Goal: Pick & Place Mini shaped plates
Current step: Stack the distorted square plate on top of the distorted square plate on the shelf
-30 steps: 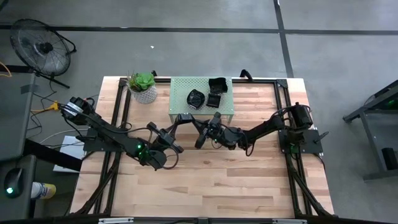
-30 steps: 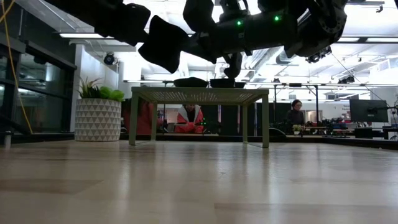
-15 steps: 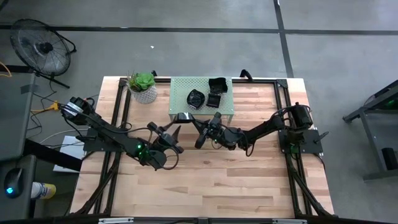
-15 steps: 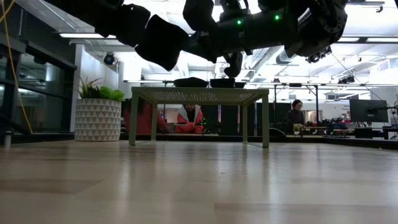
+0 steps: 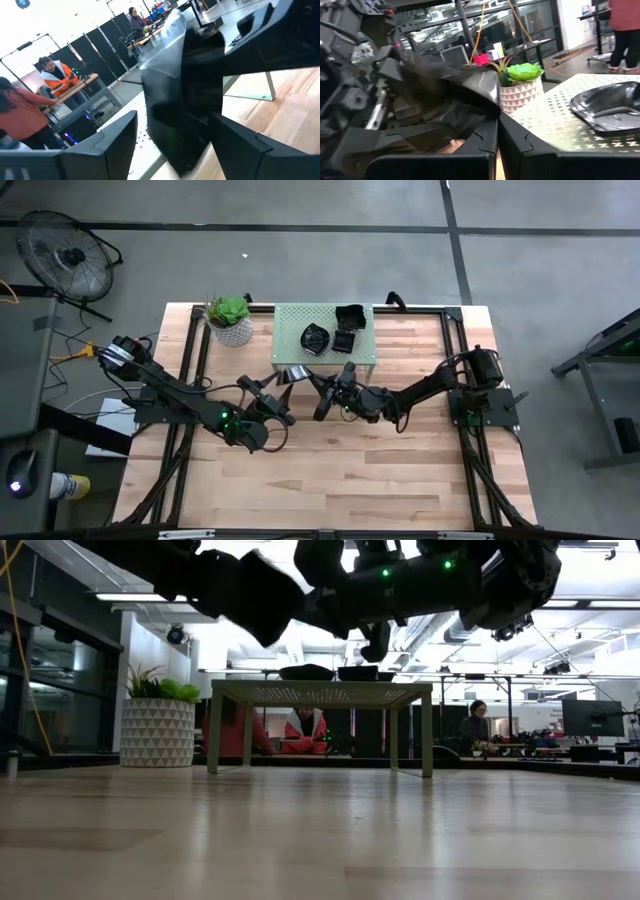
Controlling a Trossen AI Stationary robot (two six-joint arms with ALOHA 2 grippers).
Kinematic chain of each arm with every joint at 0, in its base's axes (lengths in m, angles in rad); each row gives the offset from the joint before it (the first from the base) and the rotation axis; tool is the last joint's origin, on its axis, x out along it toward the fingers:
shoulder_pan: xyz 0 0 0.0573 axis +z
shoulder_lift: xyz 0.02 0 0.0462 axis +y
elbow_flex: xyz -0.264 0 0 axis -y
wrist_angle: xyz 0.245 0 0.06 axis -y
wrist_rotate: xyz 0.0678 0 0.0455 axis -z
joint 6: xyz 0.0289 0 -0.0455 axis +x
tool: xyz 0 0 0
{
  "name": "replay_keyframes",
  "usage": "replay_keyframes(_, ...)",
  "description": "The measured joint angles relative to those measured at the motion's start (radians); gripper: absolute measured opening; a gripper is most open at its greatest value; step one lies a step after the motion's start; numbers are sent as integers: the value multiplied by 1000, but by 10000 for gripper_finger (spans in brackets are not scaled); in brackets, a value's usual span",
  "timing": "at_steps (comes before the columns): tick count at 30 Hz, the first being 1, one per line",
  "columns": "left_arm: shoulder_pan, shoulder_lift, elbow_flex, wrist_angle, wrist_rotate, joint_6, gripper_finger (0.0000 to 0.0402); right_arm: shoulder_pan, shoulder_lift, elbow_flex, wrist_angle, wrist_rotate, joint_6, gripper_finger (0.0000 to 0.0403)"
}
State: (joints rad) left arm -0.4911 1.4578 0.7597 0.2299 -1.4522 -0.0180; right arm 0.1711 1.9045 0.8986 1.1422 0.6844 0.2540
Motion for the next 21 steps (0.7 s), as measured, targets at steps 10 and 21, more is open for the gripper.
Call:
replay_keyframes(10,-42,-8,0,4,-85,69,237,1,-12,-1,-43,44,-8,0)
replay_keyframes(21,-120,-17,0,-20,-107,100,237,-12,-298,-2,-467,92,-46,0)
